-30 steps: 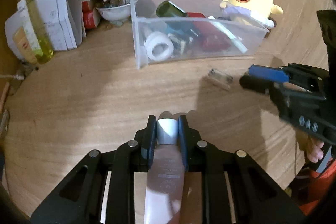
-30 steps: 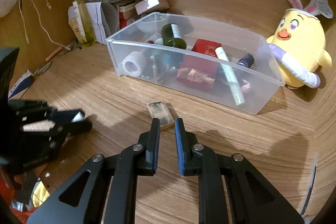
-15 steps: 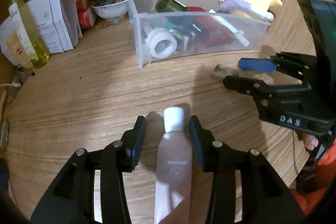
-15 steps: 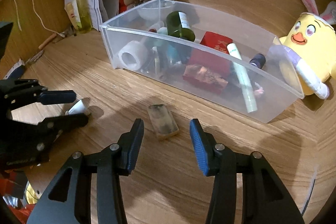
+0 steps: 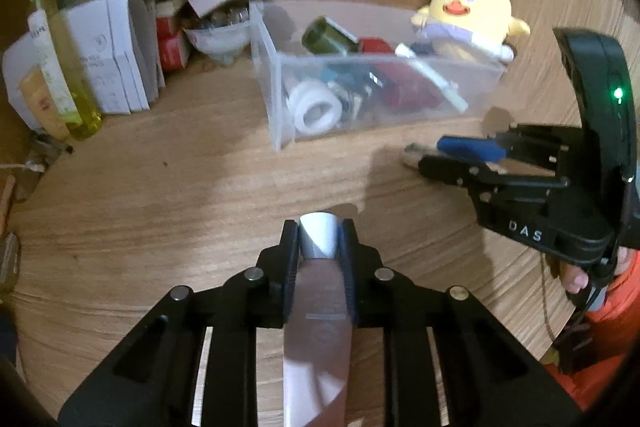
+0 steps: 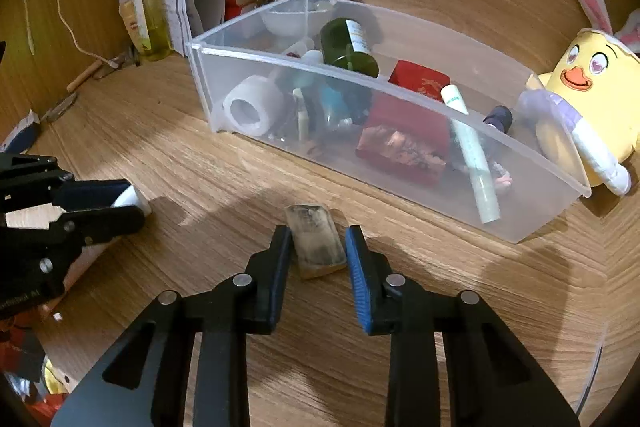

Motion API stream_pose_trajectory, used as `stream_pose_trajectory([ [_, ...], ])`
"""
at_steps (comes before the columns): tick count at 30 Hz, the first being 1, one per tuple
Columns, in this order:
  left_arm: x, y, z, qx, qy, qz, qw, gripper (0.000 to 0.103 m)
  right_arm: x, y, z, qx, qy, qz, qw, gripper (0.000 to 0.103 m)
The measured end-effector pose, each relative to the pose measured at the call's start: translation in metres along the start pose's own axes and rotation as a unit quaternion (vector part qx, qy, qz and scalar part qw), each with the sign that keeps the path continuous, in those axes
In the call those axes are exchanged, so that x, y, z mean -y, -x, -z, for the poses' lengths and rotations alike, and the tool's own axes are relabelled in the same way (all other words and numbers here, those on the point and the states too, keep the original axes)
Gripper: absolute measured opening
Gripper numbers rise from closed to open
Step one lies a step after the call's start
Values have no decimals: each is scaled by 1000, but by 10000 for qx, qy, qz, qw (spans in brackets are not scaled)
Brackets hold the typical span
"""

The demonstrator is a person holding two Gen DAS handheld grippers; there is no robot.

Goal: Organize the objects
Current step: 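Carry the pink bottle and tan wooden block over the clear box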

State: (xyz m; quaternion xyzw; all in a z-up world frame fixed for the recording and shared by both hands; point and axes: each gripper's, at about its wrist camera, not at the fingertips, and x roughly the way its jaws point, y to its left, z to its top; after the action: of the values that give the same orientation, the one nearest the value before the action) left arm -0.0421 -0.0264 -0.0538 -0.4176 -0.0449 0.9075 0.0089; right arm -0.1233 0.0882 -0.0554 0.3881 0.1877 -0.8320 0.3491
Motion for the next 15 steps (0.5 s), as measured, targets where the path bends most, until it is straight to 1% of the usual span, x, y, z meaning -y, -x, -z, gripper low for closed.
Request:
stream_pose_trajectory([
  [9, 10, 34, -24, 614, -110, -40, 9980, 20, 8, 29, -5, 382, -200, -12, 9991, 23],
  [15, 17, 53, -38, 933, -75, 30, 9956, 20, 16, 58, -6, 725, -350, 34, 9968, 23],
])
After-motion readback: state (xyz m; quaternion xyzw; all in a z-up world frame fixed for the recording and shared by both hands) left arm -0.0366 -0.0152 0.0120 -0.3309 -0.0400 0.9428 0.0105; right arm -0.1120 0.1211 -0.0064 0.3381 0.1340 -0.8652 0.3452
